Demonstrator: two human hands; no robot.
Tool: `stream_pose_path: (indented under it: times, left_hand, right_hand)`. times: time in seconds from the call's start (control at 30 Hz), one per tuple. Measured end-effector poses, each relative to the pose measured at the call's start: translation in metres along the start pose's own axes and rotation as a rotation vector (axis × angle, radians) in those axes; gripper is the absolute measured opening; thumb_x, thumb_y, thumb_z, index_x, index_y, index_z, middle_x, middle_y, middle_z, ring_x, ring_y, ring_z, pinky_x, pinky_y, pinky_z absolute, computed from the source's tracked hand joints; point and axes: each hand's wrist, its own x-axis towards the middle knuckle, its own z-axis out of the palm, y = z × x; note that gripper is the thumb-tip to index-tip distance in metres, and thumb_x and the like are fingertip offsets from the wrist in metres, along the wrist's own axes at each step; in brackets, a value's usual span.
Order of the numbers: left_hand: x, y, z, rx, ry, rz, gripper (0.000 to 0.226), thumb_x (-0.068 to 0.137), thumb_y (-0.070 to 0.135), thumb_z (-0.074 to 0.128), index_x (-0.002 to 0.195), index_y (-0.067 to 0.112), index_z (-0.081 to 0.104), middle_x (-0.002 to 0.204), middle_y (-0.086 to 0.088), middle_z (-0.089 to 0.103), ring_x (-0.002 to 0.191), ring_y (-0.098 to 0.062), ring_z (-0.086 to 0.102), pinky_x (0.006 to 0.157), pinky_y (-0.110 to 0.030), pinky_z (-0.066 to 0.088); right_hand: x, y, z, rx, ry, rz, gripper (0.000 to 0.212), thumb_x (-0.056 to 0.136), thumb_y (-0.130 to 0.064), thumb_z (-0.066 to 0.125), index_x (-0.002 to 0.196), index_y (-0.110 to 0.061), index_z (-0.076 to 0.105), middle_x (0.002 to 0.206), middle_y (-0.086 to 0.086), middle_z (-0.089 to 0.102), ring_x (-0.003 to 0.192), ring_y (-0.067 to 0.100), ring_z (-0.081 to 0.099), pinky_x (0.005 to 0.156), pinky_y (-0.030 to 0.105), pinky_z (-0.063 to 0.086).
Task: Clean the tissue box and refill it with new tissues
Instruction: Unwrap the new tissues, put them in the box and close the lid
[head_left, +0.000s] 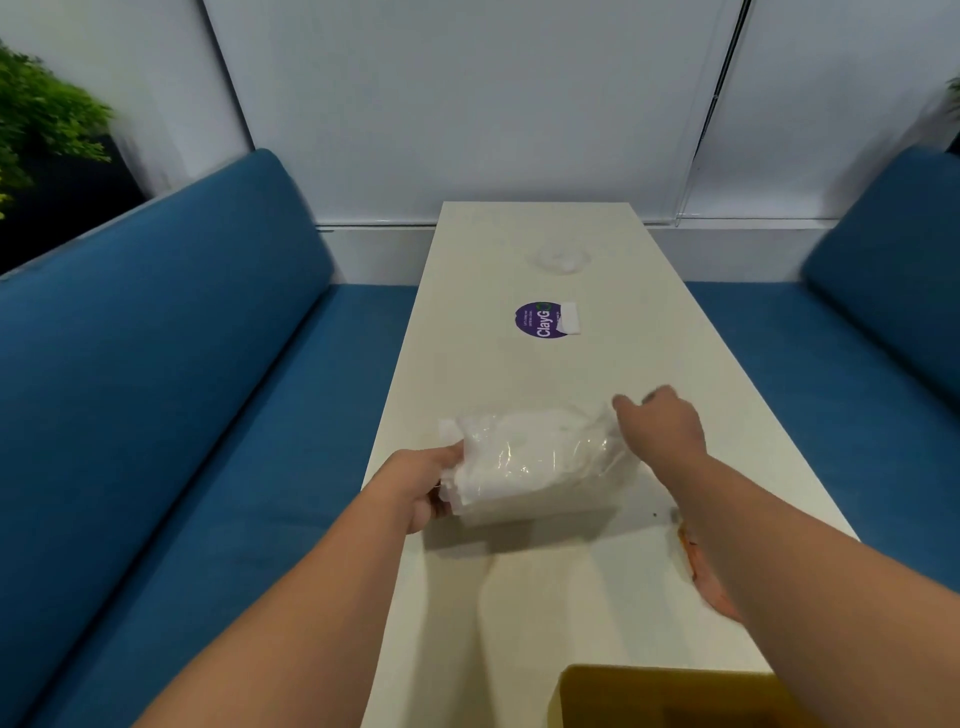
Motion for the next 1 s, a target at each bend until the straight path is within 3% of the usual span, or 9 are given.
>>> stream_pose_path:
  times: [0.1,0.3,0.43,0.53,0.63,0.8,0.9,1.0]
  left_hand:
    - [-0.001,-0.001,0.002,-0.041,-0.014,-0.038,0.022,0.085,0.018,0.072,0.101,0.002,0.072,0.052,-0.001,0.057,0.038,-0.017,0.045,0.050,-0.029,0.047]
    - [-0.002,-0.003,0.002,-0.056,0.042,-0.054,0.015,0.093,0.008,0.059,0.103,0.002,0.069,0.046,0.000,0.054,0.029,-0.015,0.041,0.042,-0.024,0.042]
    - [0.004,-0.007,-0.015,-0.099,0.104,-0.045,0.020,0.092,-0.001,0.049,0.102,0.001,0.067,0.067,-0.006,0.053,0.047,-0.019,0.033,0.057,-0.033,0.040]
    - [0.004,-0.009,-0.035,-0.103,0.105,-0.032,0.015,0.090,0.002,0.059,0.103,-0.003,0.065,0.077,-0.010,0.062,0.055,-0.022,0.048,0.070,-0.040,0.044]
    - [0.003,-0.010,-0.047,-0.096,0.071,-0.019,0.023,0.085,0.013,0.071,0.103,0.000,0.066,0.072,-0.007,0.068,0.049,-0.020,0.060,0.071,-0.039,0.049]
    - [-0.002,-0.013,-0.037,-0.196,0.008,-0.036,0.023,0.084,0.023,0.070,0.101,0.008,0.066,0.088,-0.010,0.071,0.081,-0.031,0.066,0.082,-0.049,0.054]
    - [-0.002,-0.019,-0.033,-0.168,0.011,-0.044,0.026,0.085,0.017,0.069,0.106,0.004,0.066,0.095,-0.013,0.071,0.084,-0.033,0.066,0.090,-0.056,0.051]
    - [-0.004,-0.019,-0.039,-0.115,0.030,-0.042,0.023,0.086,0.009,0.063,0.108,0.003,0.066,0.099,-0.015,0.070,0.082,-0.032,0.066,0.093,-0.054,0.050]
  right_hand:
    - [-0.001,0.010,0.003,0.052,-0.152,-0.035,0.027,0.089,-0.033,0.054,0.080,-0.008,0.059,0.079,0.006,0.057,0.081,0.027,0.054,0.069,0.034,0.044]
    - [-0.004,0.010,0.009,0.052,-0.098,-0.117,0.016,0.096,-0.024,0.055,0.088,-0.014,0.064,0.092,0.004,0.064,0.082,0.021,0.055,0.069,0.026,0.039]
    - [-0.006,0.008,0.013,0.077,-0.074,-0.109,0.016,0.098,-0.022,0.053,0.090,-0.013,0.062,0.093,0.006,0.061,0.080,0.022,0.053,0.068,0.027,0.039]
    - [-0.006,0.006,0.012,0.087,-0.068,-0.110,0.016,0.099,-0.022,0.051,0.092,-0.012,0.060,0.093,0.005,0.058,0.080,0.022,0.053,0.067,0.028,0.041]
    - [-0.007,0.007,0.014,0.104,-0.065,-0.110,0.017,0.099,-0.023,0.051,0.092,-0.011,0.060,0.095,0.006,0.058,0.080,0.022,0.053,0.068,0.028,0.040]
    - [-0.010,0.010,0.016,0.141,-0.070,-0.101,0.019,0.099,-0.022,0.050,0.093,-0.009,0.061,0.091,0.004,0.057,0.080,0.021,0.052,0.069,0.030,0.041]
    - [-0.010,0.011,0.016,0.137,-0.059,-0.093,0.019,0.100,-0.024,0.049,0.092,-0.009,0.060,0.090,0.004,0.057,0.081,0.022,0.052,0.069,0.030,0.040]
    - [-0.009,0.012,0.015,0.134,-0.058,-0.080,0.019,0.100,-0.023,0.048,0.093,-0.010,0.059,0.092,0.005,0.057,0.083,0.023,0.052,0.070,0.030,0.040]
